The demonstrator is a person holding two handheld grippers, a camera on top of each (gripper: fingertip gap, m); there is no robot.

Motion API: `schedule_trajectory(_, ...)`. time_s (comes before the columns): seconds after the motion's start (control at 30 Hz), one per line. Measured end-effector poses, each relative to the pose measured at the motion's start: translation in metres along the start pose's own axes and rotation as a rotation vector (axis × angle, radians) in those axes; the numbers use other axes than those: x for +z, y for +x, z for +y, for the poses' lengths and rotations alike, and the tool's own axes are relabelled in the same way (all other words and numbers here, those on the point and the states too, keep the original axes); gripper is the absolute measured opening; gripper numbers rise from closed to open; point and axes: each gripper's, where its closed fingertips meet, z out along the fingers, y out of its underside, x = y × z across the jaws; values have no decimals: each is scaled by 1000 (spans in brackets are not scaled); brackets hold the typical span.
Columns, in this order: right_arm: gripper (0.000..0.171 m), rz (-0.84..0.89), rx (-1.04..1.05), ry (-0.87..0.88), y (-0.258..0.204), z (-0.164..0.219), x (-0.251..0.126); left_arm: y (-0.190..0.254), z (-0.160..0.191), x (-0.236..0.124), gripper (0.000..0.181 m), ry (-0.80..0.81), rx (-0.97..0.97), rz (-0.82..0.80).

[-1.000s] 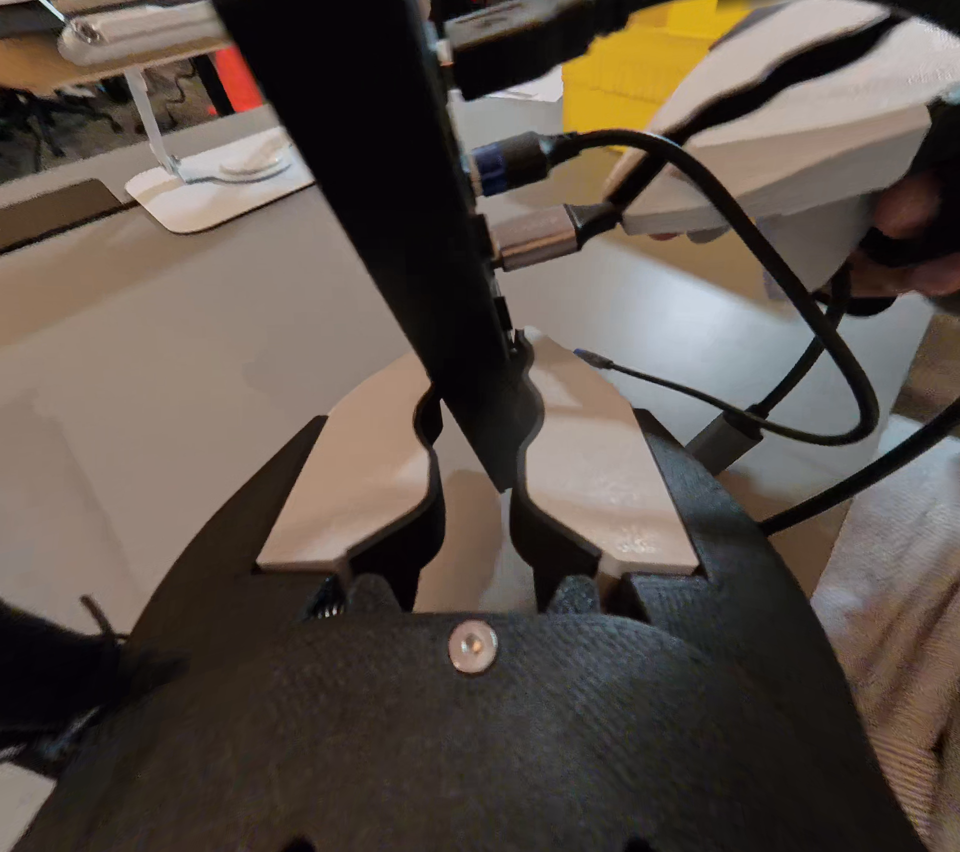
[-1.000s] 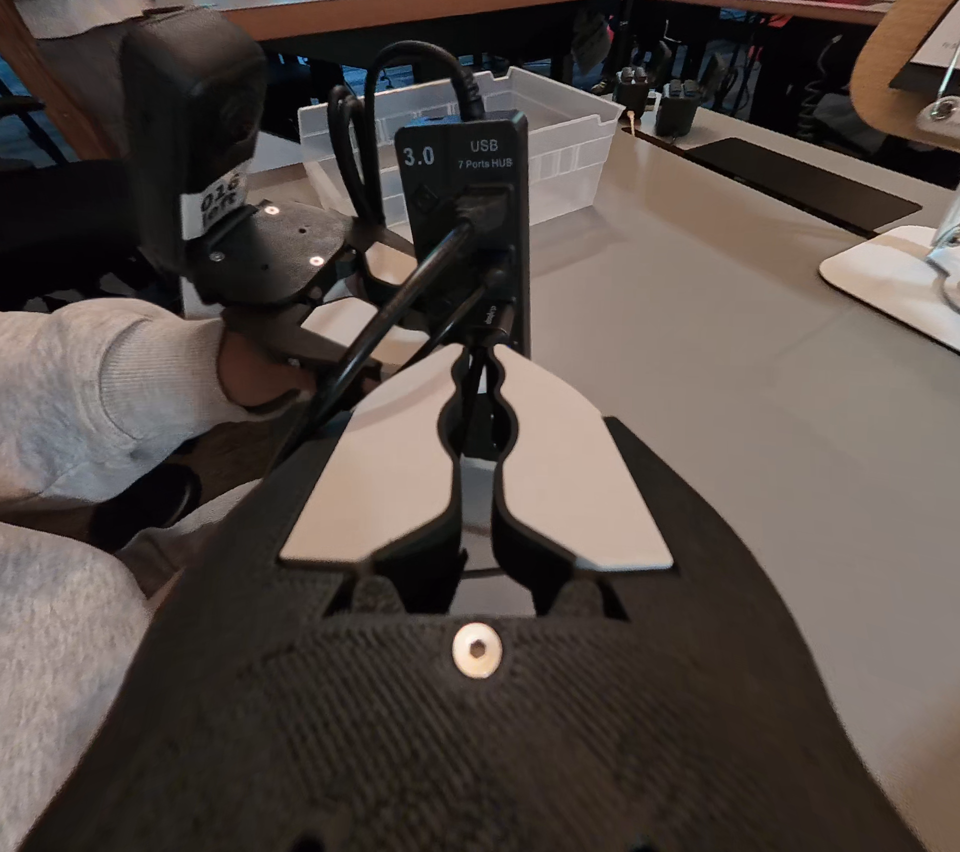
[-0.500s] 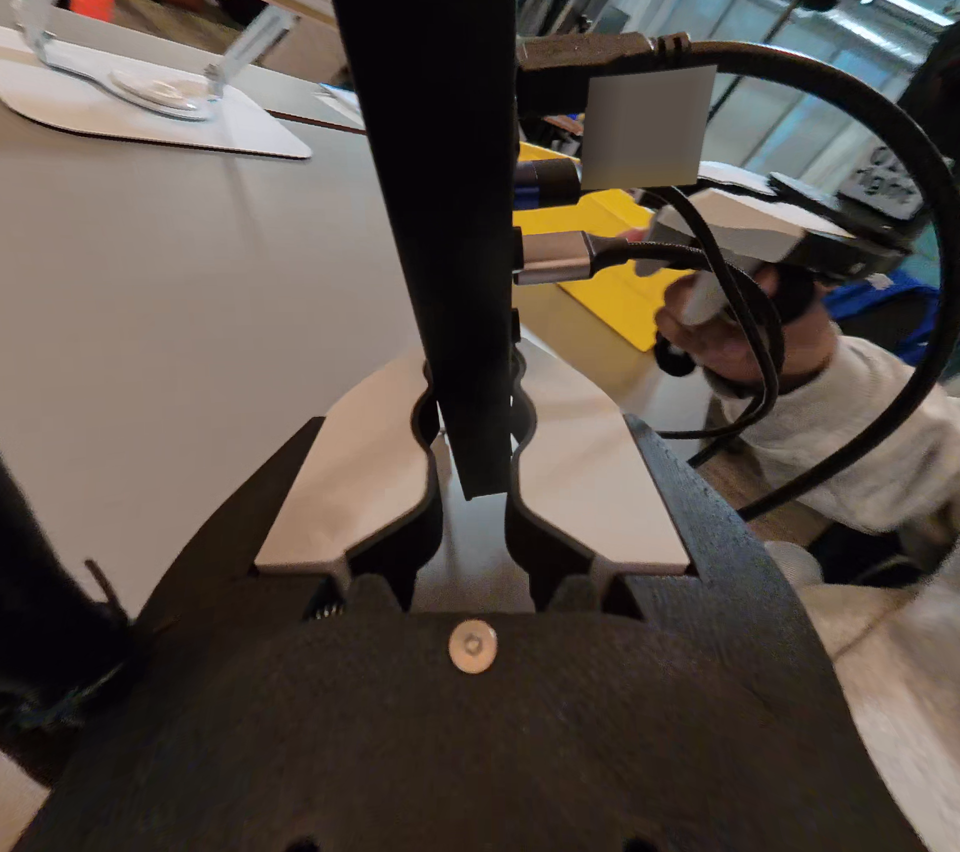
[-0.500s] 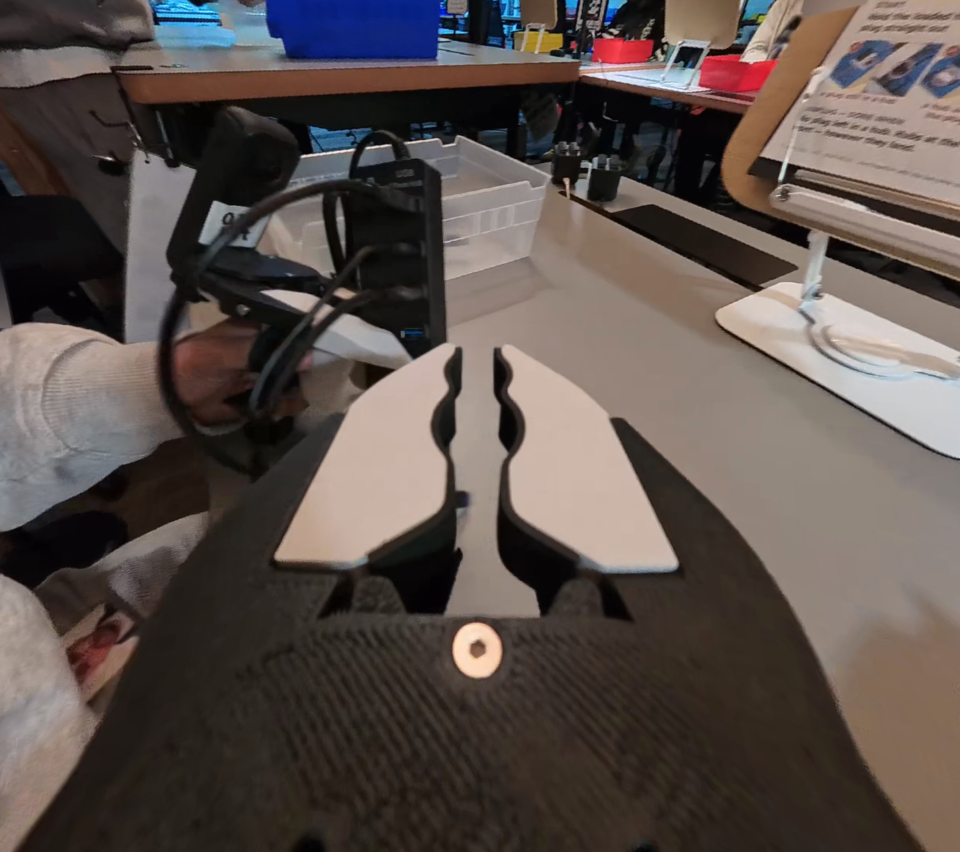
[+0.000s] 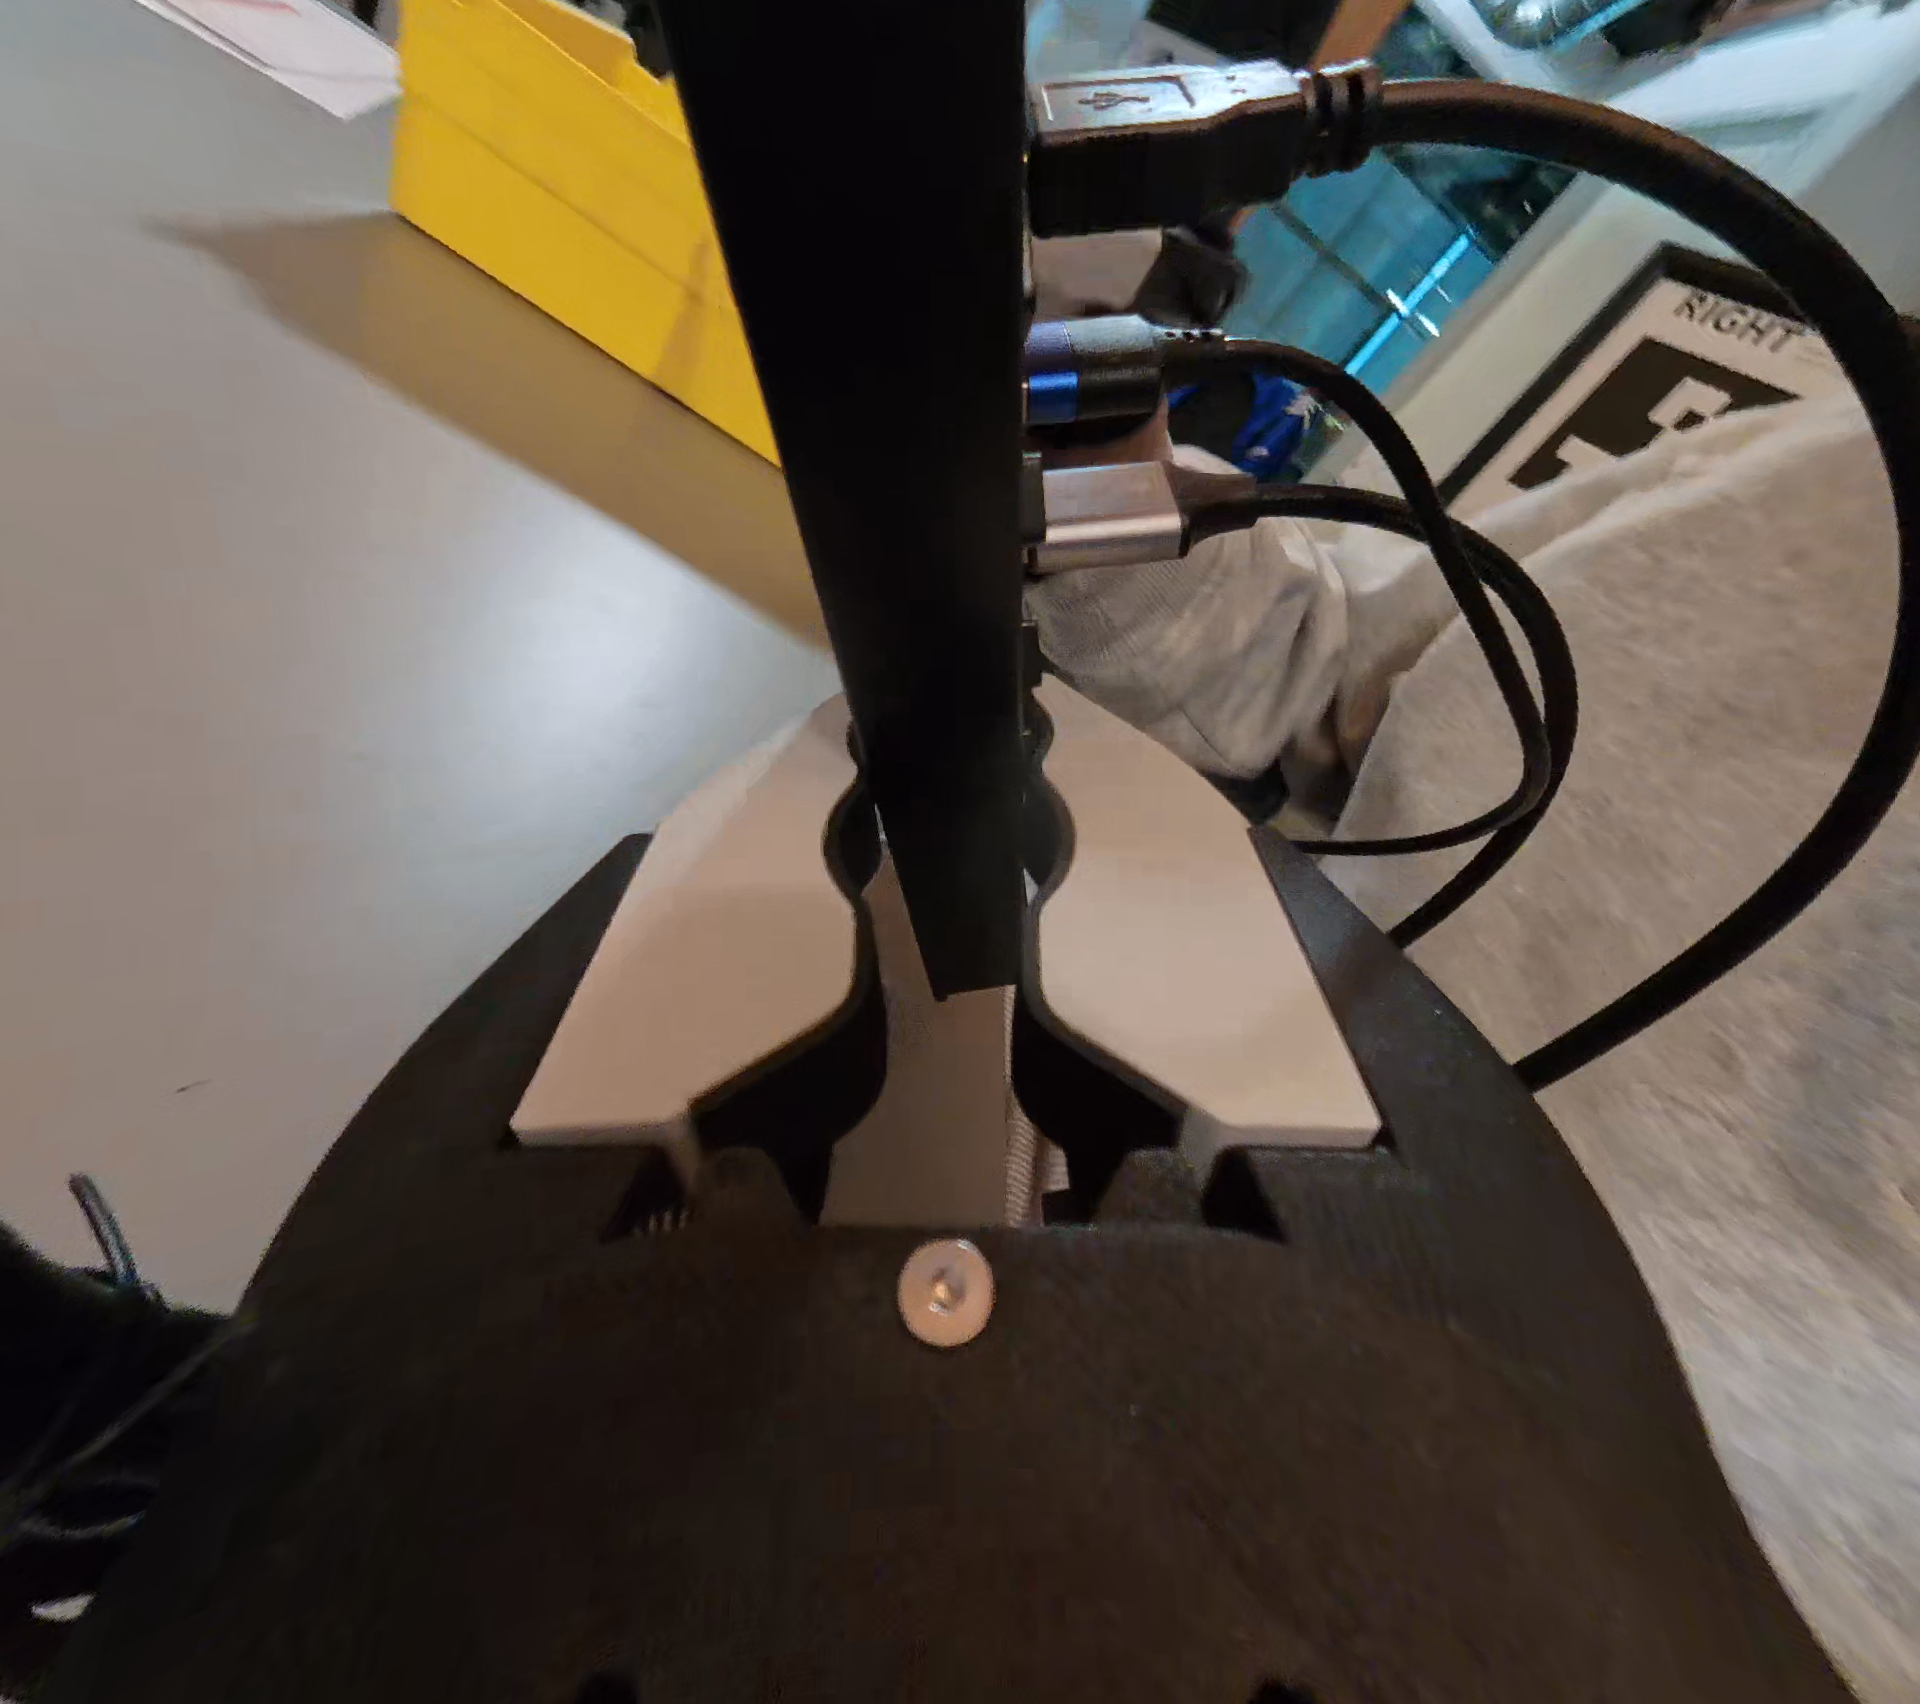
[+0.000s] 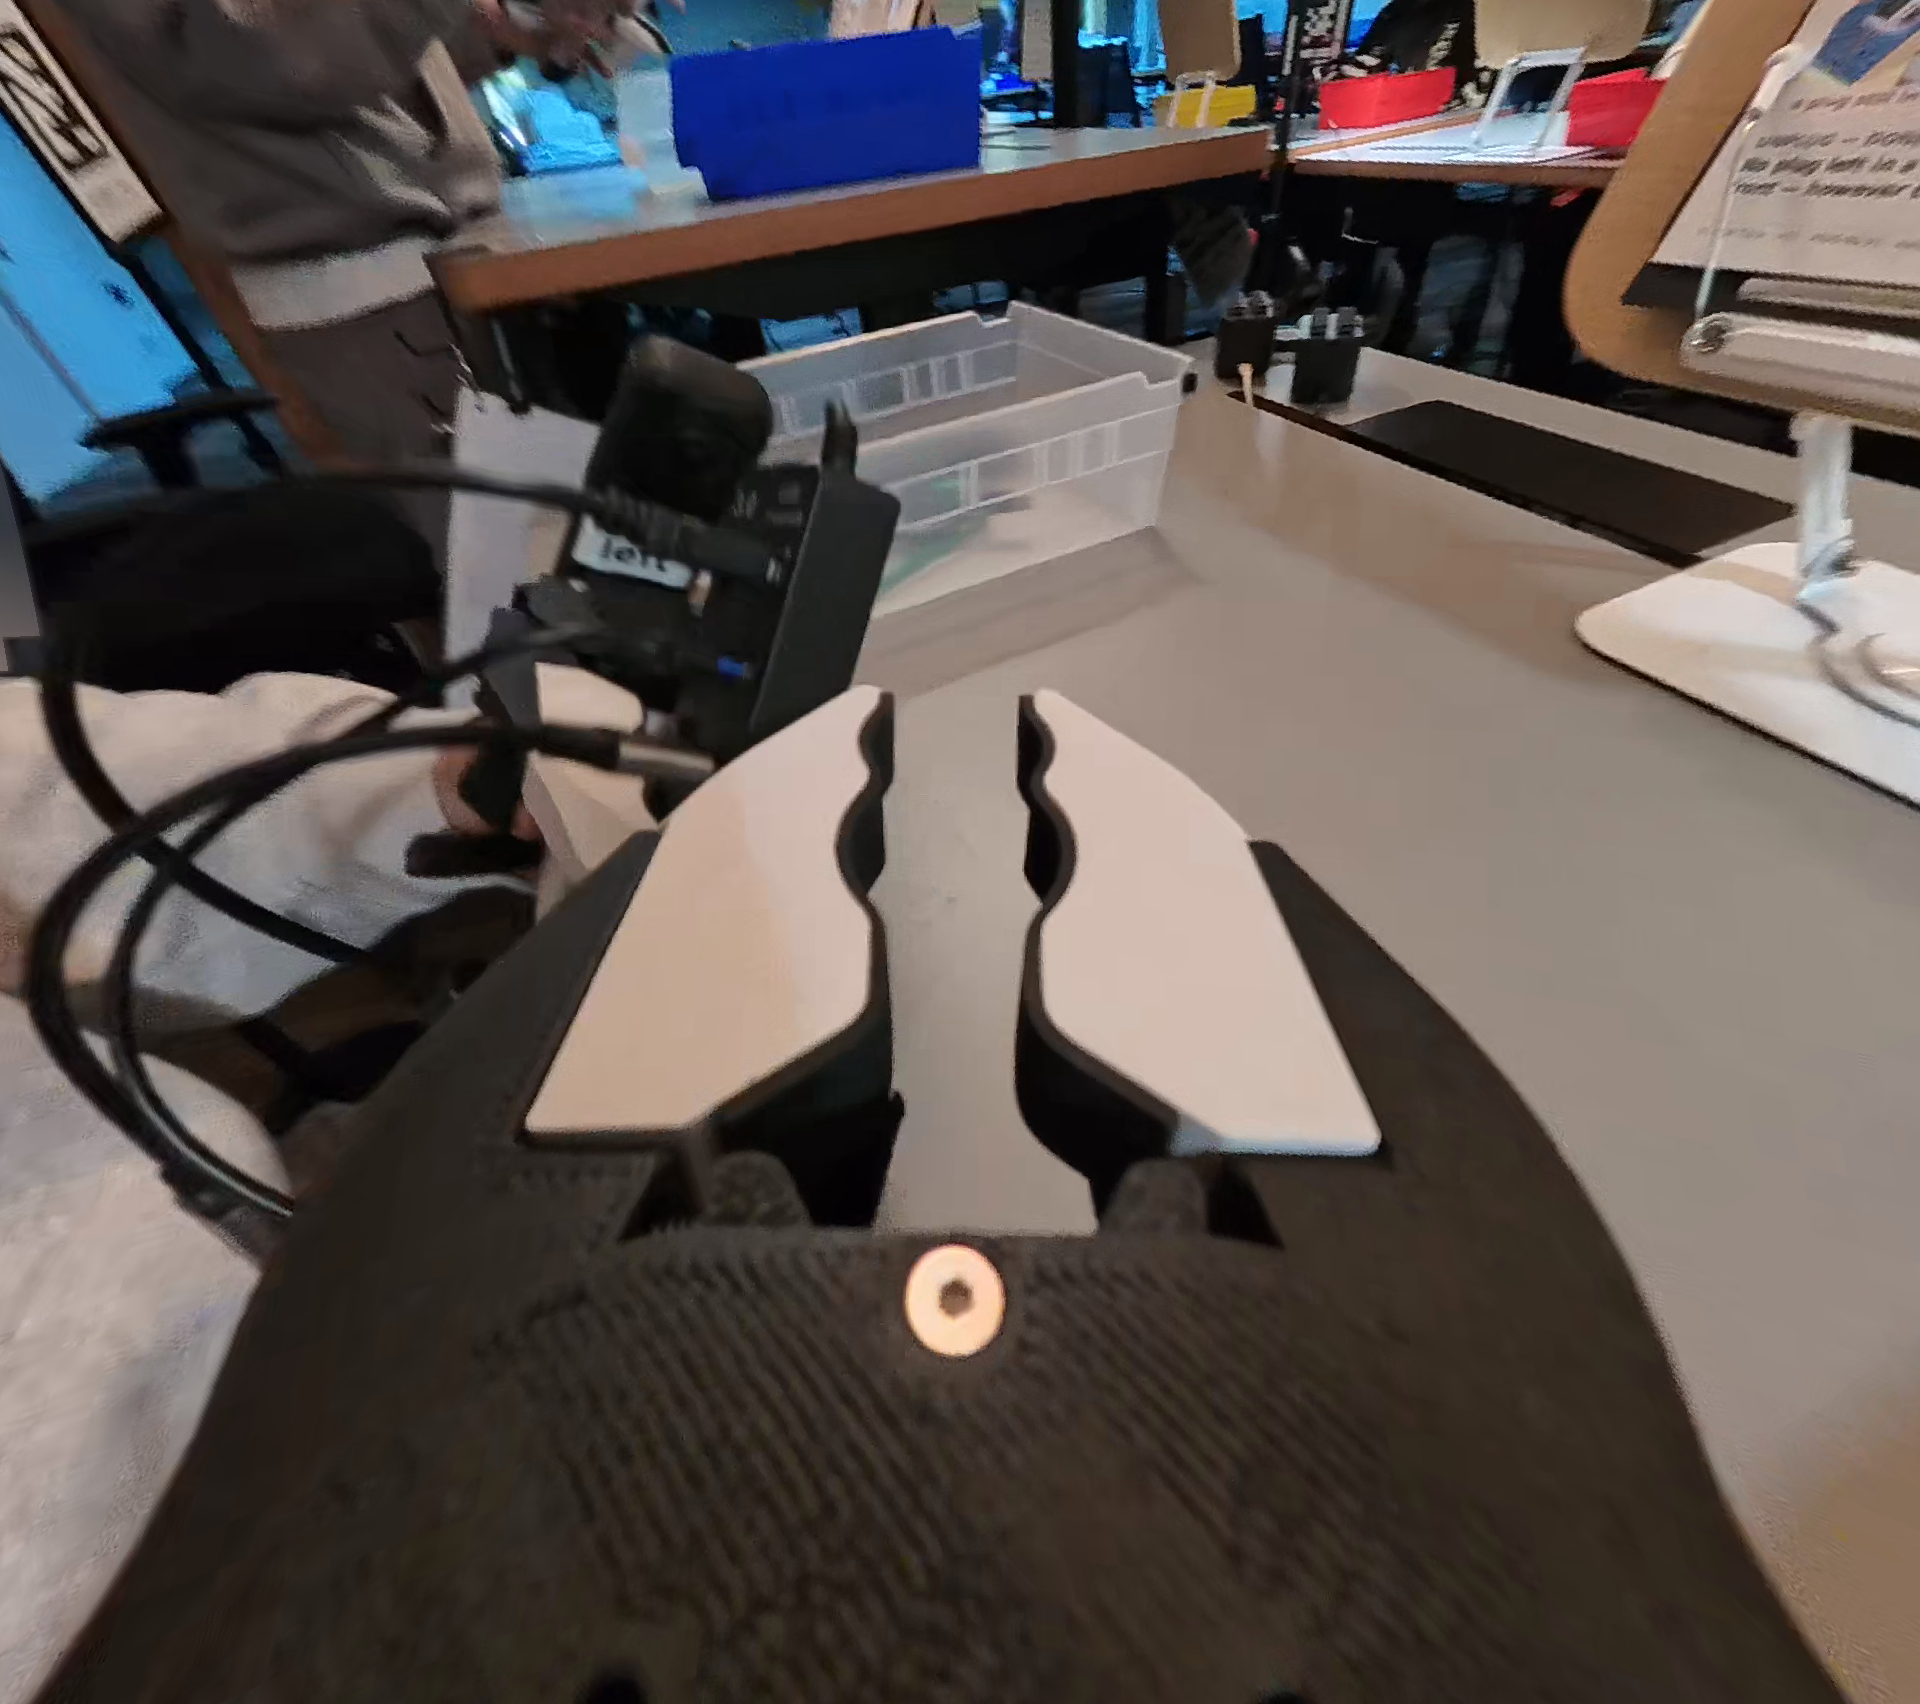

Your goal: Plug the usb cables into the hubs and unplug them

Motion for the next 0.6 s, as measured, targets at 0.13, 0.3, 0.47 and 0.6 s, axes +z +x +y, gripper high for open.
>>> schedule_trajectory(0.13,25,-66,116,15,-3,-7,-3,3,15,9,24,-92,36,0)
schedule_trajectory(0.3,29,-188,276,-55,-19,2,3,-3,20,12,24,-131,77,-61)
schedule_trajectory(0.47,28,-322,429,-96,-37,13,10,0,21,11,24,-131,71,-39)
schedule_trajectory(0.6,31,-422,517,-157,-47,23,10,3,20,12,24,-119,67,-19)
